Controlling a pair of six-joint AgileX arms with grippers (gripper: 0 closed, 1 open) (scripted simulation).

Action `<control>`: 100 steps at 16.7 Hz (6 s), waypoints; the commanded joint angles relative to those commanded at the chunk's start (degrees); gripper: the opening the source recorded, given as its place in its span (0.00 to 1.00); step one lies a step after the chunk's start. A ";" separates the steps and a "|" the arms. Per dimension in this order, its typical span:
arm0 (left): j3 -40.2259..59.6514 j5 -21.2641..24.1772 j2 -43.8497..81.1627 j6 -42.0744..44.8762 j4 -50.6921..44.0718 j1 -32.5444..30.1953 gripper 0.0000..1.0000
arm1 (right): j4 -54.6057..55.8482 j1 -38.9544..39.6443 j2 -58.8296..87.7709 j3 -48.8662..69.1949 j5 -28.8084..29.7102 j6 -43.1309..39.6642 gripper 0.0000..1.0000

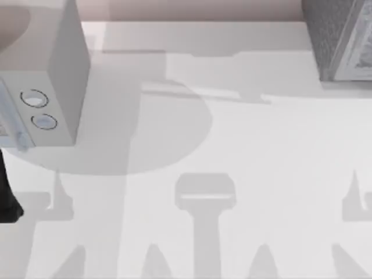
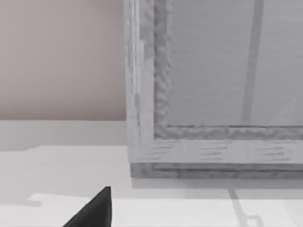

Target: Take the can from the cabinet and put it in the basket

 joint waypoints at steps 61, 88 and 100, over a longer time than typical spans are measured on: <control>0.00 0.00 0.00 0.00 0.00 0.00 1.00 | -24.78 7.78 110.11 135.30 10.08 0.84 1.00; 0.00 0.00 0.00 0.00 0.00 0.00 1.00 | -25.36 8.11 109.17 134.76 10.41 0.90 0.00; 0.00 0.00 0.00 0.00 0.00 0.00 1.00 | -40.29 15.63 82.26 122.86 17.36 0.91 0.00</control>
